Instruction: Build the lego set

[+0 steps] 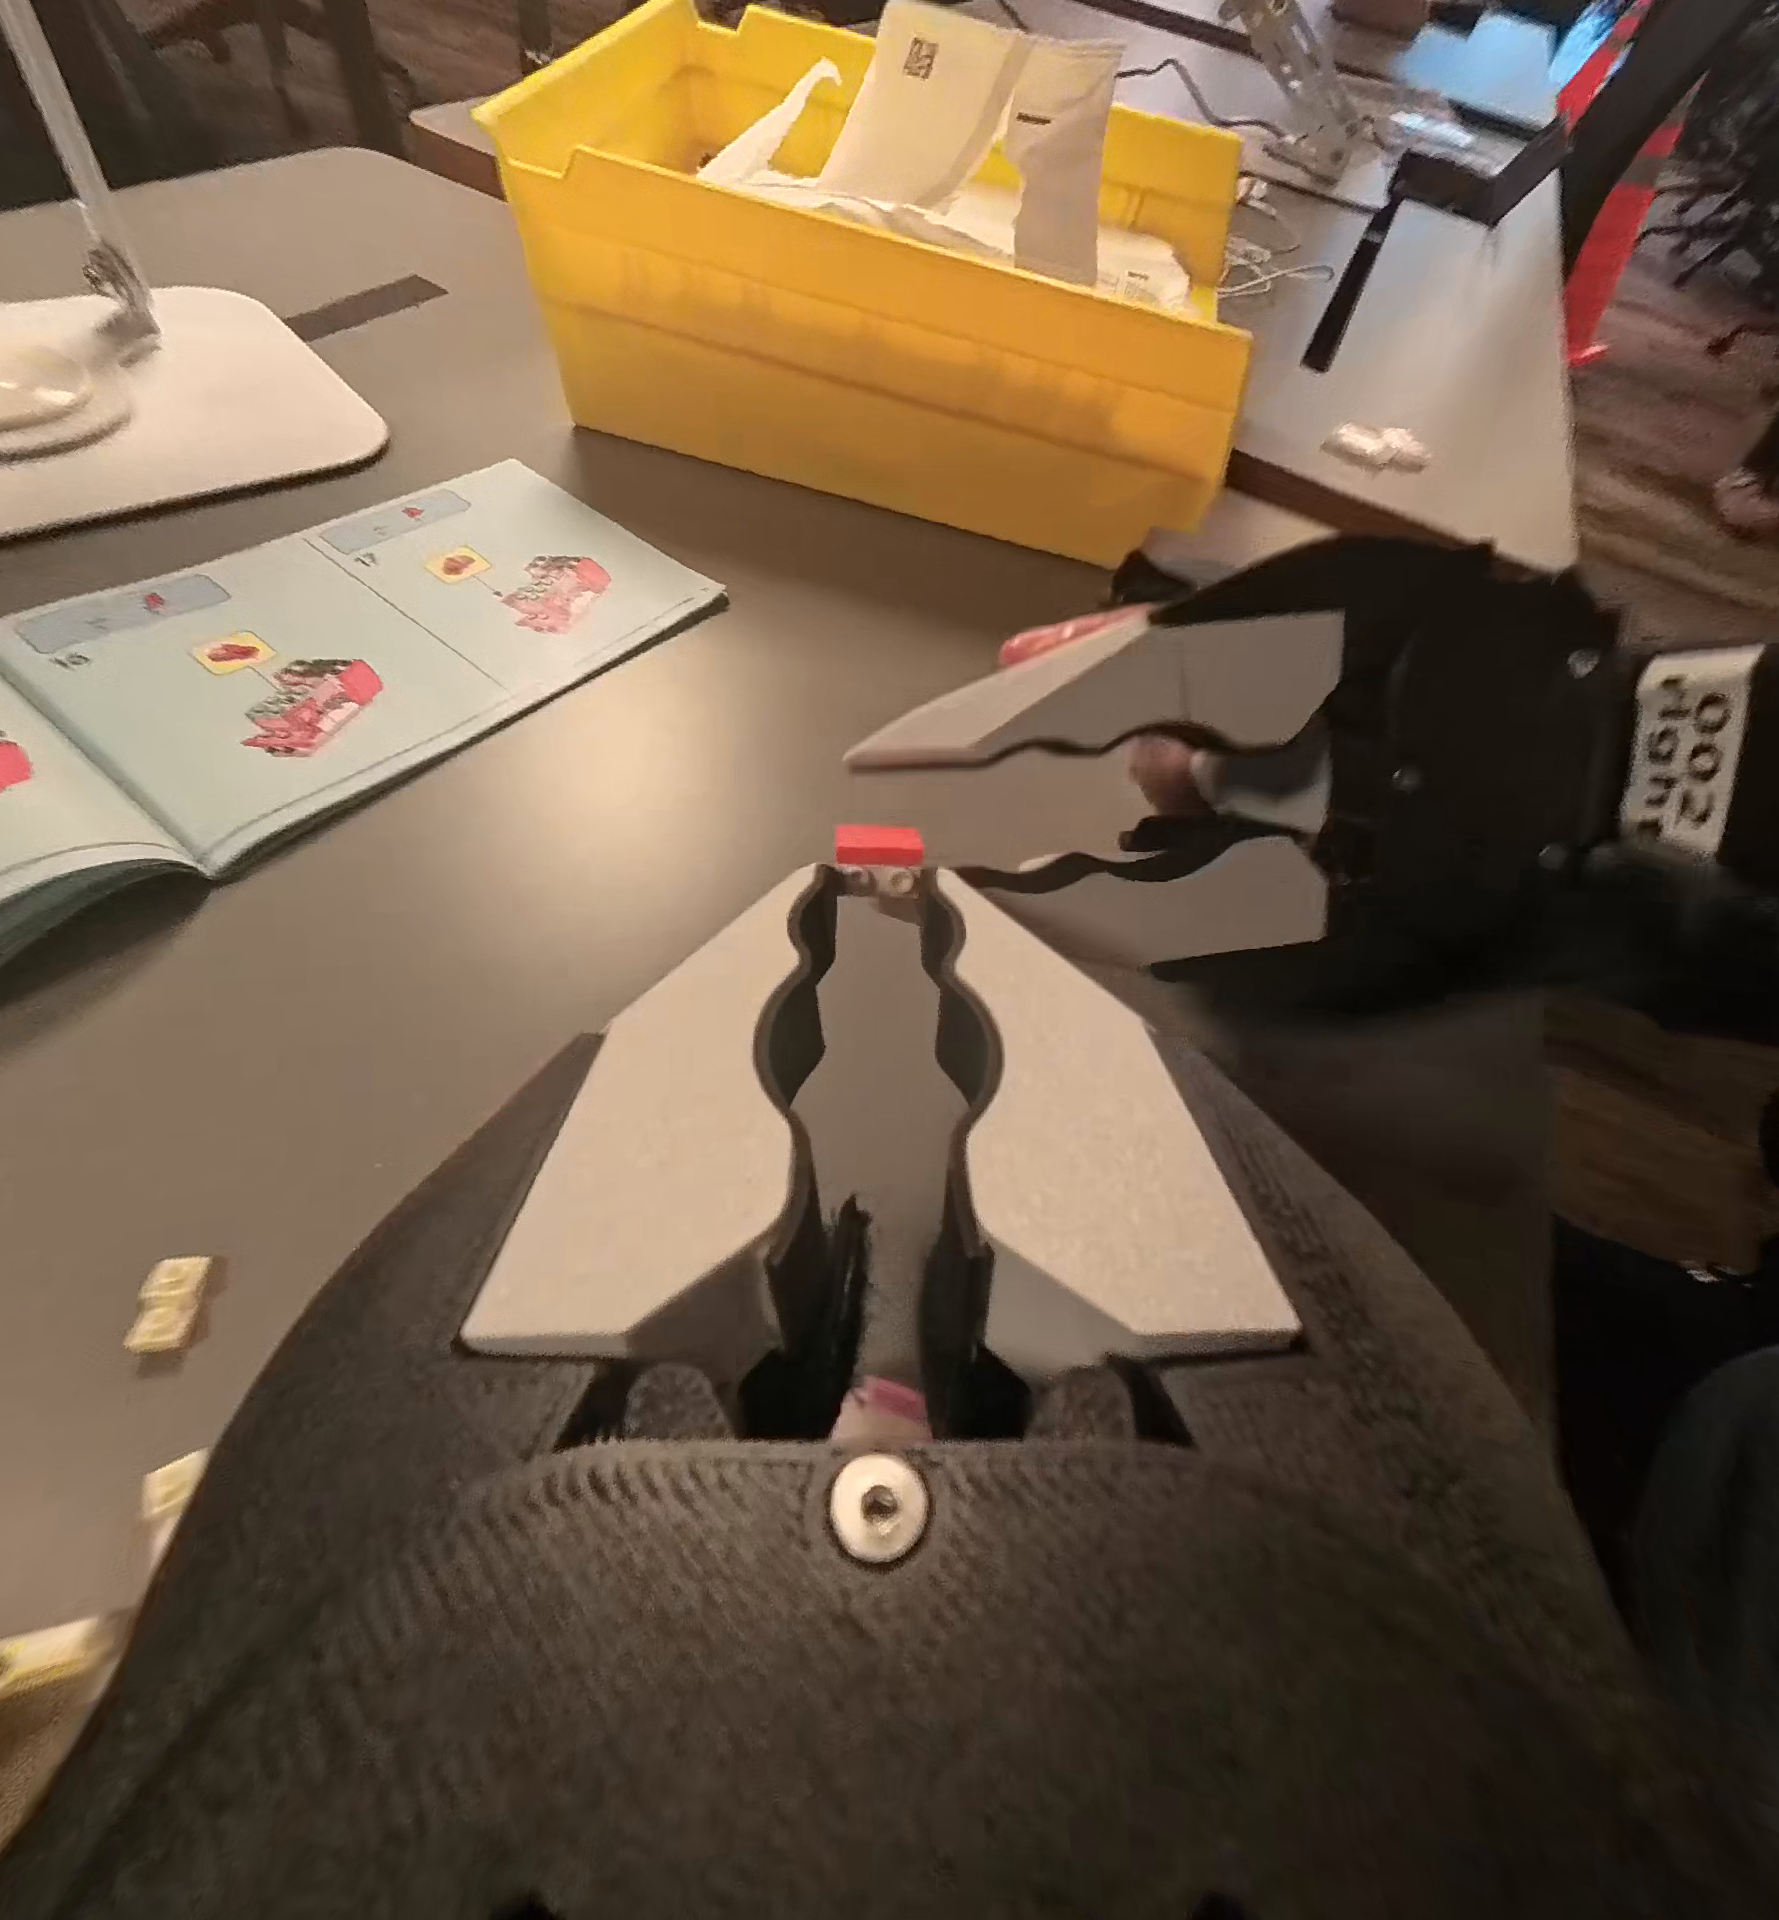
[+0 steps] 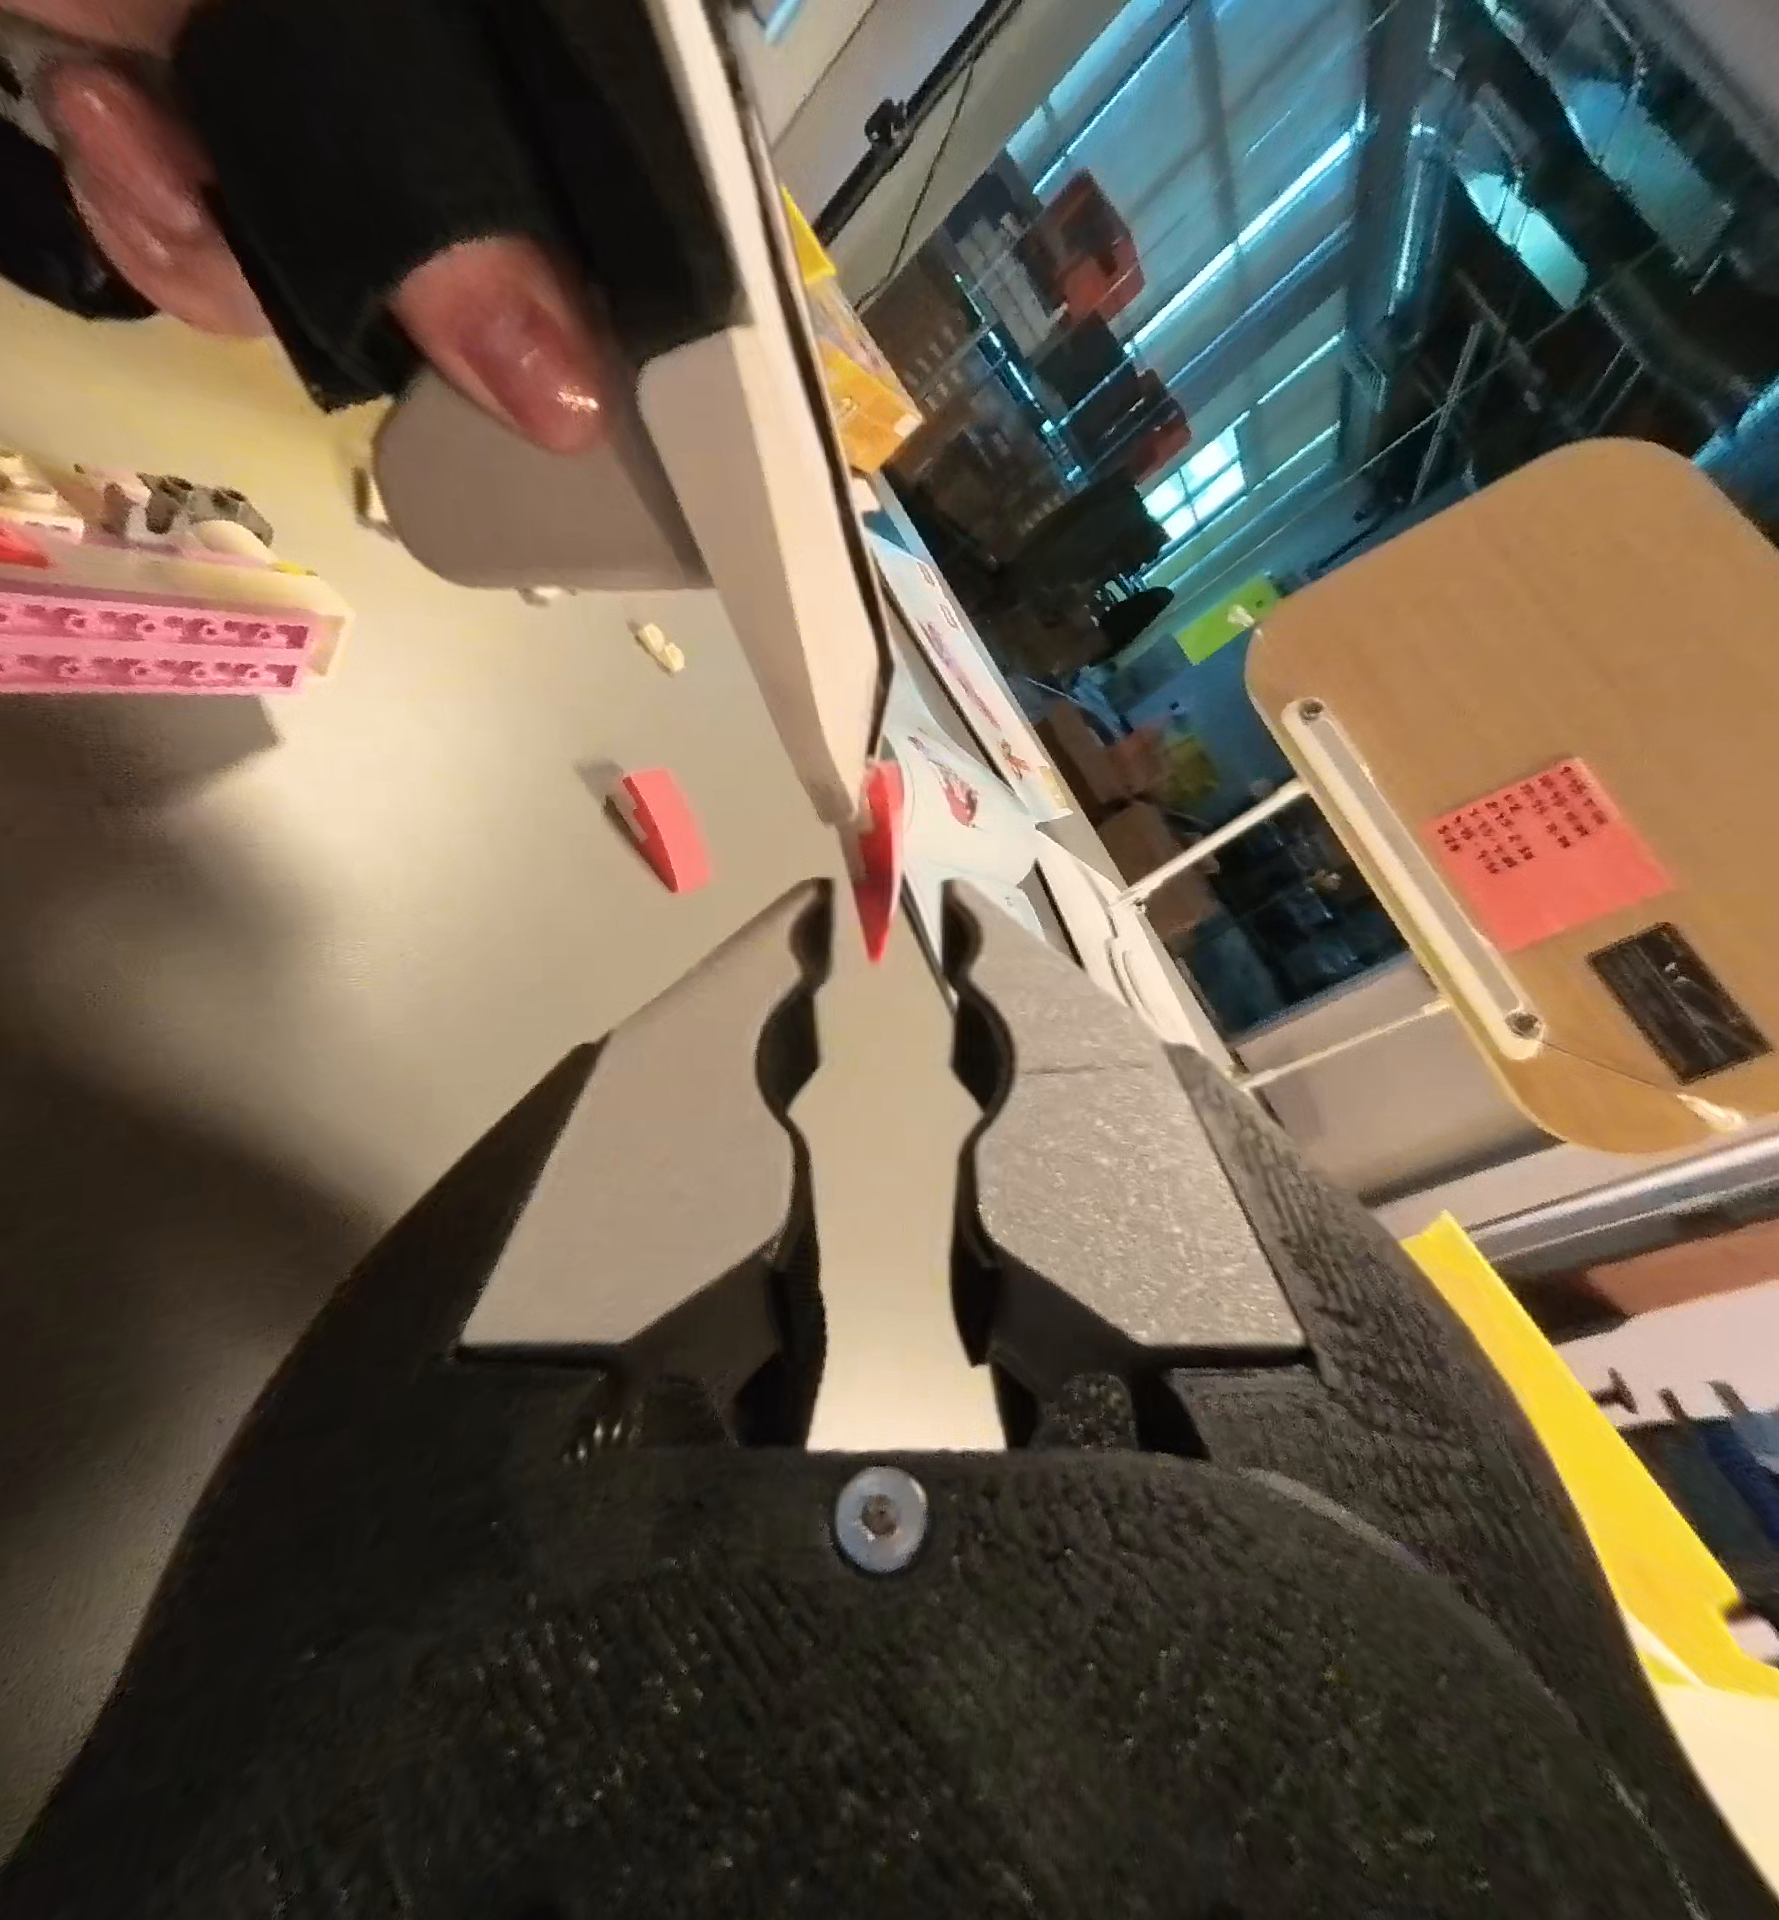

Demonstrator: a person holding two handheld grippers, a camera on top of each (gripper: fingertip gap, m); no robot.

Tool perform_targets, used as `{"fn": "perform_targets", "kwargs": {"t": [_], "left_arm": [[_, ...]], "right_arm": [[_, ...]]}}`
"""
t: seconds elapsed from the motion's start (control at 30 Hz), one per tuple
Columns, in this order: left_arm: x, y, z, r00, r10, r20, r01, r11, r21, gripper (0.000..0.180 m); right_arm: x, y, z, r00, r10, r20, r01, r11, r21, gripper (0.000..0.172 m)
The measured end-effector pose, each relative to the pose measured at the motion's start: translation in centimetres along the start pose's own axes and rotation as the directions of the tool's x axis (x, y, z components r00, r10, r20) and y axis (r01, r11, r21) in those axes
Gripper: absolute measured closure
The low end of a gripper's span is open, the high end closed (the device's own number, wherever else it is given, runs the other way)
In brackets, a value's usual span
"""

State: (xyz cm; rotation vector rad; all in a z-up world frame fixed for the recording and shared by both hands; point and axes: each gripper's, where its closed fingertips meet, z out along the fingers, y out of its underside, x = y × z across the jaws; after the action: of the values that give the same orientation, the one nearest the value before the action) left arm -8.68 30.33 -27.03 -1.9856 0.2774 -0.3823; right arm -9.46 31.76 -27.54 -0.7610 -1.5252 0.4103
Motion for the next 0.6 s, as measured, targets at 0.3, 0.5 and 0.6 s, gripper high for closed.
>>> {"fn": "perform_targets", "kwargs": {"t": [0.3,0.5,0.6], "left_arm": [[0.5,0.0,-1.3,0.951,0.31,-0.009,-0.31,0.951,-0.003,0.165],[2.1,1.8,-1.0,0.879,0.468,-0.093,-0.474,0.879,-0.053,0.165],[2.4,2.2,-0.6,0.874,0.475,-0.105,-0.483,0.873,-0.069,0.165]], "right_arm": [[-1.6,-0.7,-1.2,0.947,0.178,0.266,-0.219,0.966,0.134,0.13],[-1.5,-1.1,-2.6,0.881,0.251,0.401,-0.334,0.93,0.152,0.133],[-3.0,-0.7,-2.4,0.901,0.154,0.406,-0.227,0.964,0.138,0.133]]}}
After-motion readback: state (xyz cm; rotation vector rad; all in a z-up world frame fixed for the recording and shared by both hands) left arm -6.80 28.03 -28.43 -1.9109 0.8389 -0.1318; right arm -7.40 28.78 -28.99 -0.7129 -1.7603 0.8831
